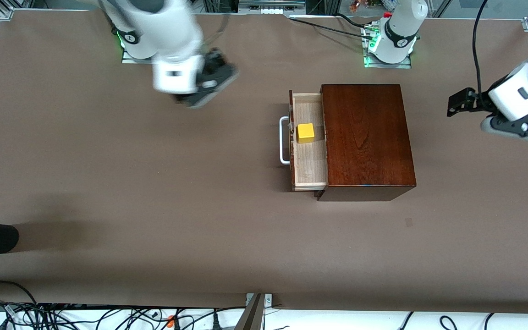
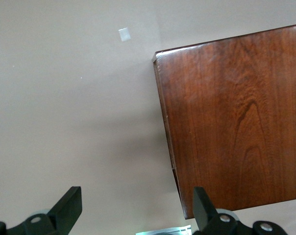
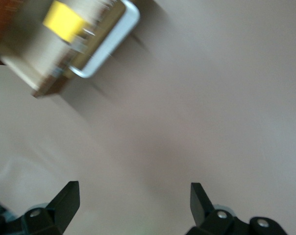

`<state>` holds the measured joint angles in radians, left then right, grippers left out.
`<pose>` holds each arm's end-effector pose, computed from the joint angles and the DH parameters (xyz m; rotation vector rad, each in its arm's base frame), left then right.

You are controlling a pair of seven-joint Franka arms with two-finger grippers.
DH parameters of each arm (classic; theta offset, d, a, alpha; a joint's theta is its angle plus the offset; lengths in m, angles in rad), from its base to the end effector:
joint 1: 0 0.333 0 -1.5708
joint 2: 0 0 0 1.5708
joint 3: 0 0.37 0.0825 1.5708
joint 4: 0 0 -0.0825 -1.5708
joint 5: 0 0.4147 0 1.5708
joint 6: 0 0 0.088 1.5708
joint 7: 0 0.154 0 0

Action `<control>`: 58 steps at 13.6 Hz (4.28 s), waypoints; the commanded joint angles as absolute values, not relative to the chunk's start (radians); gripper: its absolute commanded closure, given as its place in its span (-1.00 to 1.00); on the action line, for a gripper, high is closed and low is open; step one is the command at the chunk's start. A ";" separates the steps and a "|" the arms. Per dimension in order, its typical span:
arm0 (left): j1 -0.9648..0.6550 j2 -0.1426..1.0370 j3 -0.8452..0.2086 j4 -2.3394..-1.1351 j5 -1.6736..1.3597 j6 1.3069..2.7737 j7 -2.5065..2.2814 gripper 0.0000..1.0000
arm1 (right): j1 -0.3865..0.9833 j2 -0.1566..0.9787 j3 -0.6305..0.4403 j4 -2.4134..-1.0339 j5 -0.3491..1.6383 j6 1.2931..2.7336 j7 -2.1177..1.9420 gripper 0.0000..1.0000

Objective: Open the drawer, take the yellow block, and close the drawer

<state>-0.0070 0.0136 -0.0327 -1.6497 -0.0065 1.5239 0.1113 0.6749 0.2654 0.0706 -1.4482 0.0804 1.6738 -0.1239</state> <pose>0.5733 -0.0237 0.5810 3.1132 -0.2353 -0.2174 0.4959 0.4662 0.5347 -2.7814 -1.2713 0.1030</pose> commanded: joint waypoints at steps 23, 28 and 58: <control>-0.041 -0.028 -0.002 -1.657 -0.032 1.528 -0.018 -1.00 | 0.940 0.839 0.048 -1.117 -0.135 2.131 -0.442 -1.00; -0.043 -0.028 -0.003 -1.655 -0.032 1.528 -0.018 -1.00 | 0.940 0.856 0.049 -1.117 -0.135 2.157 -0.442 -0.66; -0.060 0.144 -0.208 -1.652 -0.264 1.503 0.381 -1.00 | 0.213 0.330 -0.098 -1.852 0.061 2.070 -0.336 1.00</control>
